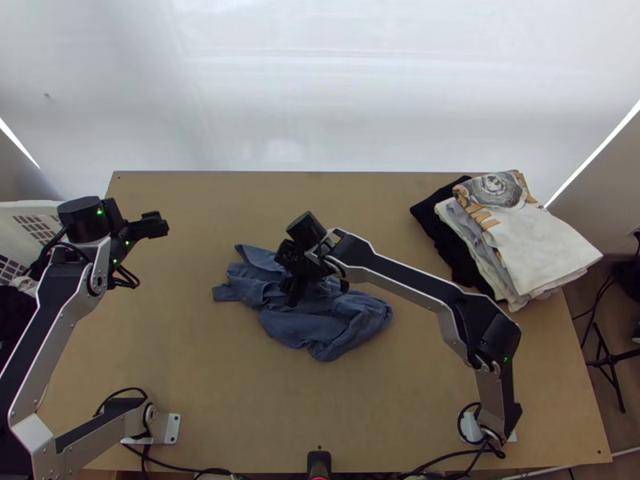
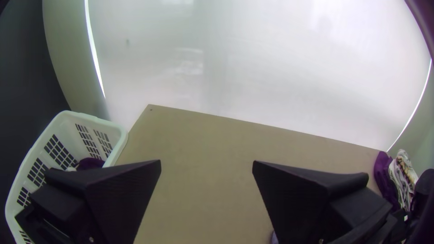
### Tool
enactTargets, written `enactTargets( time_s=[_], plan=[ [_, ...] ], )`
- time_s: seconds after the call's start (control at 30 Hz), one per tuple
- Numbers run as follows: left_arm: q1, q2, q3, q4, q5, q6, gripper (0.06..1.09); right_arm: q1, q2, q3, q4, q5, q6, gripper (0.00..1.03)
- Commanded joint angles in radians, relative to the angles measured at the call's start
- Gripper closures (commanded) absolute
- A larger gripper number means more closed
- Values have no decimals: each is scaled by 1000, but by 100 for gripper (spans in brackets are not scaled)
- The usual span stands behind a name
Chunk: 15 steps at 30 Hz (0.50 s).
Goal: Fold the t-shirt
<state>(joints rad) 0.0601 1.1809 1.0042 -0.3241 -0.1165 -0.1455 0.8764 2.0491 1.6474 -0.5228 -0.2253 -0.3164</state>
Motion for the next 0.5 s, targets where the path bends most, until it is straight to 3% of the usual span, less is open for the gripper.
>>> enactTargets(
  time_s=[0.0, 0.27, 0.37, 0.47],
  plan=[
    [-3, -1, 1, -12, 1, 1, 10, -2, 10, -9, 23, 3, -3, 42],
    [-11, 0, 2, -15, 1, -5, 10, -11, 29, -3, 61, 4, 5, 42],
    [-11, 0, 4, -15, 3, -5, 10, -20, 39, 0, 89, 4, 8, 52],
    [-11, 0, 10, -18, 1, -5, 10, -28, 43, 5, 103, 4, 10, 53]
  ],
)
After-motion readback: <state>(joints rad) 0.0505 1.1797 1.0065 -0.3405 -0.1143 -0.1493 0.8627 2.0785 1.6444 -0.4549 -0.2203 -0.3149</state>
